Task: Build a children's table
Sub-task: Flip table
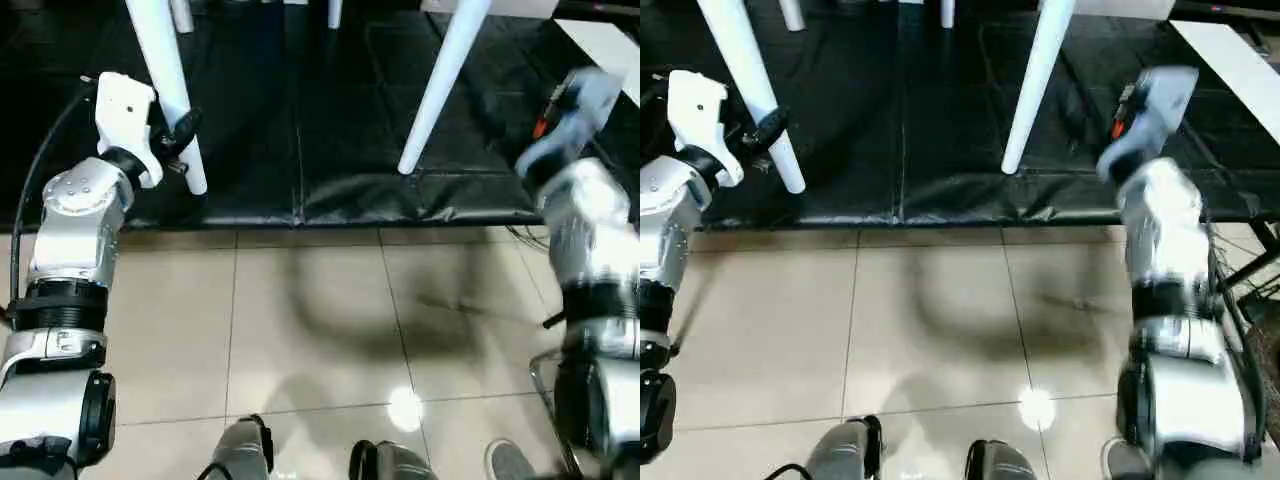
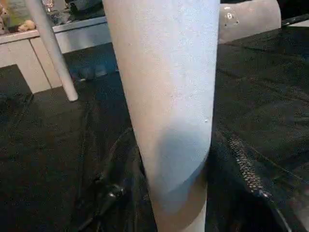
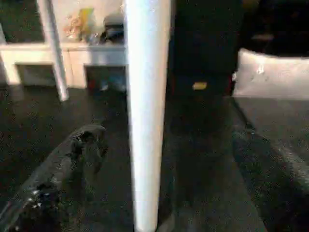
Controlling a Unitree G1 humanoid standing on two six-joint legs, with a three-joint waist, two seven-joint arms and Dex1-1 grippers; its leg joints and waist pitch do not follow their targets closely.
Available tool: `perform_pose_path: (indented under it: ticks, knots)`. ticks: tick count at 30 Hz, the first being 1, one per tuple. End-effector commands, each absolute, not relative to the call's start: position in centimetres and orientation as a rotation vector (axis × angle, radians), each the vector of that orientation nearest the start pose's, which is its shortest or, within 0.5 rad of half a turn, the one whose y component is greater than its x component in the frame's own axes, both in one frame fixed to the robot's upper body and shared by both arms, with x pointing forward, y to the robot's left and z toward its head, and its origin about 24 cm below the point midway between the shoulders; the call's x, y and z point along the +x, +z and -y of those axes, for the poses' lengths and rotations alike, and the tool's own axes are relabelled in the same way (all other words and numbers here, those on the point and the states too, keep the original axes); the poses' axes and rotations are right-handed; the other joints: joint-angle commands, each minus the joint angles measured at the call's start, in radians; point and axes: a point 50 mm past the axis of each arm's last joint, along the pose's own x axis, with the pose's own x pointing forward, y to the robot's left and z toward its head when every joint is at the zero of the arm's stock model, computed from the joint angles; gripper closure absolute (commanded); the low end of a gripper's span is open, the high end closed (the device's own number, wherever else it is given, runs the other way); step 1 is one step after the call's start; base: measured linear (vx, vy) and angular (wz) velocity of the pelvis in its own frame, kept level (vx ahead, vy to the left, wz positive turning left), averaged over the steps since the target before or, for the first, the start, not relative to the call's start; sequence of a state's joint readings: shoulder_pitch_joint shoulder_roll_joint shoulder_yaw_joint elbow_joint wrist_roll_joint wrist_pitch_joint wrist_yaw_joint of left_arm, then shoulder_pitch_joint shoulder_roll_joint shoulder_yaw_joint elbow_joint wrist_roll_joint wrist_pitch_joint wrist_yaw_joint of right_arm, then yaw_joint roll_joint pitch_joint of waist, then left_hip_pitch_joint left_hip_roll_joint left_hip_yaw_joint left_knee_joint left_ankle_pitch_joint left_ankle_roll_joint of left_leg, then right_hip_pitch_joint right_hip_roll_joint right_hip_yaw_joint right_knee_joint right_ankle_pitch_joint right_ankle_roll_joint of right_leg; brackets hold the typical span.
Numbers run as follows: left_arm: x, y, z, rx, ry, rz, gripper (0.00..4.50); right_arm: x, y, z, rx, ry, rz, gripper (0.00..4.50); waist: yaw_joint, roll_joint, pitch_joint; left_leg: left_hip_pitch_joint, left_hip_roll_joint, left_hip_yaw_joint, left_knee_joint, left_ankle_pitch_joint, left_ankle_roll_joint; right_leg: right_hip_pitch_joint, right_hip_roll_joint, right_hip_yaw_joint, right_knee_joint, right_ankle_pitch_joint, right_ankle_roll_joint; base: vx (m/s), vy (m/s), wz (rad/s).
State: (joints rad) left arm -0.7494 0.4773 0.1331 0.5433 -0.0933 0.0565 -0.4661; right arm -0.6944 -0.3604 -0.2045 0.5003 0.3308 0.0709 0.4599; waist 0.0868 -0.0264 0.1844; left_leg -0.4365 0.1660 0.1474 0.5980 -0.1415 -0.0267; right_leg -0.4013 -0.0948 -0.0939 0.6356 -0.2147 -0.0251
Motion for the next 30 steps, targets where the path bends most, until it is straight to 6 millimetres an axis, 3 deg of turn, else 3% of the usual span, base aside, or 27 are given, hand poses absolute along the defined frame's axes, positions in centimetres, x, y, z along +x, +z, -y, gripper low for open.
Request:
perform_pose_path:
  ticks: [1, 3, 6, 7, 8, 10, 12, 14, 15, 17, 19, 20, 21, 22, 23, 24, 25, 27, 28, 29, 30]
  knots:
    - [37.2, 17.1, -22.5, 0.413, -0.307, 0.102, 2.92, 36.2, 16.8, 21.4, 0.038, 0.341, 0.214, 0.00, -0.009, 0.005, -0.088, 0.048, 0.065, -0.010, -0.083, -0.208, 0.043, 0.042, -0.074, 0.062, -0.074, -0.109, -0.219, 0.000, 0.000, 0.00]
    - [37.3, 16.5, -22.9, 0.408, -0.293, 0.092, 2.92, 35.1, 16.0, 20.7, 0.028, 0.374, 0.191, 0.00, -0.012, 0.002, -0.091, 0.050, 0.067, -0.004, -0.084, -0.206, 0.026, 0.037, -0.070, 0.064, -0.073, -0.110, -0.207, 0.000, 0.000, 0.00]
    - [37.4, 15.8, -23.4, 0.414, -0.261, 0.082, 2.92, 33.5, 15.0, 19.8, 0.026, 0.413, 0.163, 0.00, -0.009, 0.001, -0.096, 0.052, 0.069, -0.004, -0.085, -0.165, 0.034, 0.039, -0.065, 0.063, -0.071, -0.045, -0.188, 0.000, 0.000, 0.00]
    - [37.5, 15.6, -23.6, 0.415, -0.250, 0.079, 2.92, 33.1, 14.8, 19.5, 0.026, 0.426, 0.153, 0.00, -0.011, -0.001, -0.096, 0.047, 0.067, -0.003, -0.085, -0.149, 0.040, 0.041, -0.066, 0.064, -0.067, -0.016, -0.186, 0.000, 0.000, 0.00]
    - [37.5, 15.5, -23.7, 0.415, -0.244, 0.077, 2.57, 32.8, 14.6, 19.4, 0.026, 0.434, 0.143, 0.00, -0.012, -0.001, -0.096, 0.048, 0.066, -0.001, -0.087, -0.156, 0.040, 0.039, -0.067, 0.064, -0.069, -0.024, -0.188, 0.000, 0.000, 0.00]
    - [37.6, 15.2, -24.3, 0.425, -0.207, 0.074, 2.36, 31.6, 14.1, 18.7, 0.028, 0.469, 0.119, 0.00, -0.012, -0.001, -0.098, 0.050, 0.065, 0.001, -0.086, -0.171, 0.037, 0.038, -0.067, 0.066, -0.073, -0.051, -0.187, 0.000, 0.000, 0.00]
    - [37.7, 15.1, -24.7, 0.447, -0.174, 0.082, 2.36, 30.8, 13.7, 18.3, 0.036, 0.490, 0.094, 0.00, -0.012, 0.000, -0.096, 0.050, 0.068, -0.002, -0.094, -0.228, 0.013, 0.037, -0.067, 0.070, -0.082, -0.140, -0.148, 0.000, 0.000, 0.00]
    - [37.8, 15.2, -25.1, 0.469, -0.135, 0.095, 2.04, 30.3, 13.4, 18.2, 0.043, 0.491, 0.074, 0.00, -0.015, -0.006, -0.090, 0.049, 0.066, 0.000, -0.100, -0.272, -0.013, 0.032, -0.069, 0.074, -0.091, -0.219, -0.135, 0.000, 0.000, 0.00]
    - [37.7, 15.3, -25.6, 0.469, -0.093, 0.110, 2.04, 29.5, 12.9, 18.0, 0.040, 0.491, 0.046, 0.00, -0.014, -0.004, -0.091, 0.055, 0.067, 0.001, -0.101, -0.297, -0.027, 0.027, -0.070, 0.079, -0.096, -0.260, -0.122, 0.000, 0.000, 0.00]
    - [37.7, 15.3, -25.8, 0.432, -0.083, 0.119, 1.82, 29.0, 12.7, 17.8, 0.036, 0.487, 0.028, 0.00, -0.015, -0.006, -0.091, 0.054, 0.066, 0.001, -0.103, -0.287, -0.032, 0.027, -0.069, 0.083, -0.097, -0.258, -0.109, 0.000, 0.000, 0.00]
    - [37.5, 15.2, -25.9, 0.324, -0.081, 0.141, 1.64, 28.7, 12.3, 17.7, 0.055, 0.464, -0.001, 0.00, -0.018, 0.005, -0.101, 0.053, 0.063, 0.002, -0.098, -0.242, -0.034, 0.029, -0.067, 0.082, -0.084, -0.159, -0.145, 0.000, 0.000, 0.00]
    - [37.5, 15.3, -25.9, 0.299, -0.080, 0.149, 1.64, 28.6, 12.2, 17.7, 0.057, 0.458, -0.006, 0.00, -0.020, 0.004, -0.102, 0.052, 0.063, 0.004, -0.097, -0.227, -0.032, 0.030, -0.066, 0.082, -0.082, -0.130, -0.160, 0.000, 0.000, 0.00]
    - [37.1, 15.5, -25.8, 0.127, -0.072, 0.202, 1.64, 28.3, 11.8, 17.8, 0.070, 0.415, -0.043, 0.00, -0.023, 0.007, -0.106, 0.053, 0.064, 0.008, -0.093, -0.177, -0.021, 0.032, -0.065, 0.080, -0.070, -0.024, -0.212, 0.000, 0.000, 0.00]
    - [36.6, 15.6, -25.5, 0.080, -0.090, 0.232, 1.64, 28.0, 11.6, 17.7, 0.069, 0.417, -0.053, 0.00, -0.023, 0.007, -0.106, 0.053, 0.064, 0.008, -0.093, -0.177, -0.021, 0.032, -0.065, 0.080, -0.070, -0.024, -0.212, 0.000, 0.000, 0.00]
    - [36.1, 15.5, -25.3, 0.052, -0.110, 0.250, 1.57, 27.7, 11.4, 17.5, 0.063, 0.423, -0.066, 0.00, -0.022, 0.008, -0.111, 0.049, 0.062, 0.013, -0.085, -0.123, 0.015, 0.039, -0.064, 0.079, -0.061, 0.091, -0.254, 0.000, 0.000, 0.00]
    - [35.9, 15.4, -25.2, 0.047, -0.114, 0.248, 1.57, 27.6, 11.4, 17.4, 0.059, 0.424, -0.073, 0.00, -0.019, 0.012, -0.115, 0.049, 0.057, 0.017, -0.078, -0.089, 0.045, 0.041, -0.060, 0.079, -0.058, 0.147, -0.263, 0.000, 0.000, 0.00]
    - [35.8, 15.3, -25.2, 0.044, -0.116, 0.246, 1.57, 27.6, 11.3, 17.4, 0.056, 0.424, -0.077, 0.00, -0.020, 0.010, -0.115, 0.047, 0.056, 0.018, -0.076, -0.074, 0.058, 0.043, -0.060, 0.079, -0.056, 0.169, -0.263, 0.000, 0.000, 0.00]
    - [34.8, 14.3, -24.5, -0.027, -0.124, 0.228, 1.57, 27.2, 10.9, 17.2, 0.059, 0.419, -0.107, 0.00, -0.018, 0.022, -0.116, 0.048, 0.058, 0.017, -0.073, -0.059, 0.077, 0.044, -0.060, 0.078, -0.052, 0.182, -0.268, 0.000, 0.000, 0.00]
    - [33.5, 13.3, -23.8, -0.050, -0.121, 0.210, 1.57, 26.9, 10.3, 17.1, 0.054, 0.425, -0.144, 0.00, -0.019, 0.017, -0.115, 0.047, 0.063, 0.016, -0.075, -0.054, 0.081, 0.047, -0.062, 0.078, -0.052, 0.191, -0.275, 0.000, 0.000, 0.00]
    - [33.3, 13.1, -23.7, -0.054, -0.121, 0.207, 1.57, 26.8, 10.1, 17.1, 0.052, 0.427, -0.151, 0.00, -0.021, 0.022, -0.112, 0.043, 0.068, 0.015, -0.077, -0.064, 0.087, 0.049, -0.061, 0.077, -0.054, 0.196, -0.286, 0.000, 0.000, 0.00]
    - [32.1, 12.4, -23.0, -0.063, -0.133, 0.214, 1.57, 26.5, 9.7, 16.8, 0.044, 0.447, -0.176, 0.00, -0.017, 0.029, -0.112, 0.050, 0.062, 0.021, -0.074, -0.107, 0.089, 0.044, -0.058, 0.077, -0.061, 0.142, -0.281, 0.000, 0.000, 0.00]
